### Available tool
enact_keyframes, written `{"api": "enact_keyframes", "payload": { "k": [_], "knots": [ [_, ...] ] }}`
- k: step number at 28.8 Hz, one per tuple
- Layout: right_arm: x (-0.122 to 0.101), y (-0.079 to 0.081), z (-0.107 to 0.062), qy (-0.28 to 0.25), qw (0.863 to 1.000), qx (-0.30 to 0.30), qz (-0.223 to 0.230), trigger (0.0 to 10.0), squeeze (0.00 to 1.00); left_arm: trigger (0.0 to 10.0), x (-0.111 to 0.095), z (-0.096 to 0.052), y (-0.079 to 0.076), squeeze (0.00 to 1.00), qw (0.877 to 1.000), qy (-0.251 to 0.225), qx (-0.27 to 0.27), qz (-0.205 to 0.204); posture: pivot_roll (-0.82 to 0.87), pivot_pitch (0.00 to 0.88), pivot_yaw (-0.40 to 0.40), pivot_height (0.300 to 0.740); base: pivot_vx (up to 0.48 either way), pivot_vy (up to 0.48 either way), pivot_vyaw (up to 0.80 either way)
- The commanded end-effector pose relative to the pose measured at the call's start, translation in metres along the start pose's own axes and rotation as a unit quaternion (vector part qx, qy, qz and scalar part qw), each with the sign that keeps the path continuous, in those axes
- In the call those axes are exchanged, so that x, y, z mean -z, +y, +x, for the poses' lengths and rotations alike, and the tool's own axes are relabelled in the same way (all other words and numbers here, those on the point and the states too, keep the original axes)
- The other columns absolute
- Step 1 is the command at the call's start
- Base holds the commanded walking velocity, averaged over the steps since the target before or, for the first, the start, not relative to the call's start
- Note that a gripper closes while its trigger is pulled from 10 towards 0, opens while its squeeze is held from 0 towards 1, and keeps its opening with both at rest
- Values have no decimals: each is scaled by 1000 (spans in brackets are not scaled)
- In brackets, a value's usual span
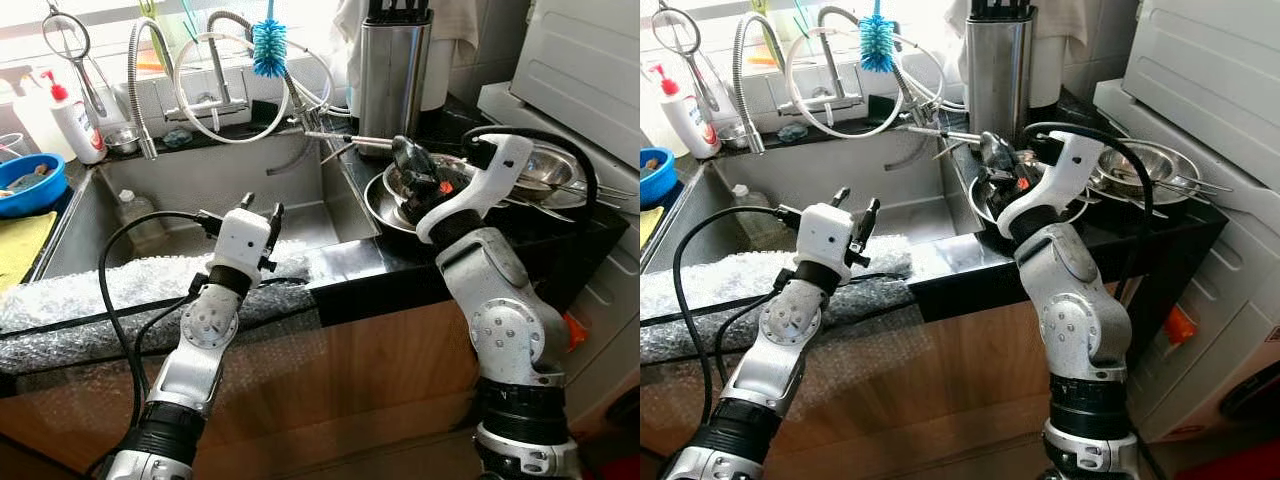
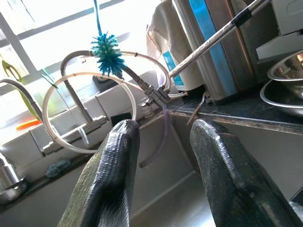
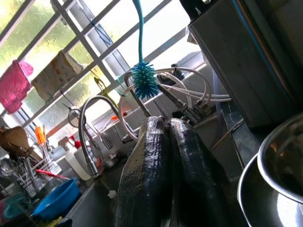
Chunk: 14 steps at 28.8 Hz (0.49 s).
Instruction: Kitchen organization
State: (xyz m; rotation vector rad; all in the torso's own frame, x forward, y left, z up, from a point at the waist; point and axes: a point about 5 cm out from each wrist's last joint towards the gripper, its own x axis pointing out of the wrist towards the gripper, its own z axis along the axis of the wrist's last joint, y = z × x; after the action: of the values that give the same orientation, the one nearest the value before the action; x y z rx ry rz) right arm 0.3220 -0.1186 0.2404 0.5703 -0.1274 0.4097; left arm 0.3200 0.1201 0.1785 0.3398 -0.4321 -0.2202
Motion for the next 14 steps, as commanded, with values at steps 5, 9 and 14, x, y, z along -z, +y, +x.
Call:
{"api": "enact_keyframes", "payload": {
  "k": [5,9,14],
  "knots": [
    [1,6,-1,4,996,-29,84,10000,0,10000,-10,4,0,0,999,-27,14,40,8,0,82,740,0,0,0],
    [1,6,-3,5,992,-35,117,10000,0,10000,-11,5,-1,0,998,-31,18,55,9,0,81,740,0,0,0],
    [3,10,-6,18,985,-57,162,10000,0,10000,-12,7,-1,0,995,-31,14,95,9,0,80,740,0,0,0]
  ]
}}
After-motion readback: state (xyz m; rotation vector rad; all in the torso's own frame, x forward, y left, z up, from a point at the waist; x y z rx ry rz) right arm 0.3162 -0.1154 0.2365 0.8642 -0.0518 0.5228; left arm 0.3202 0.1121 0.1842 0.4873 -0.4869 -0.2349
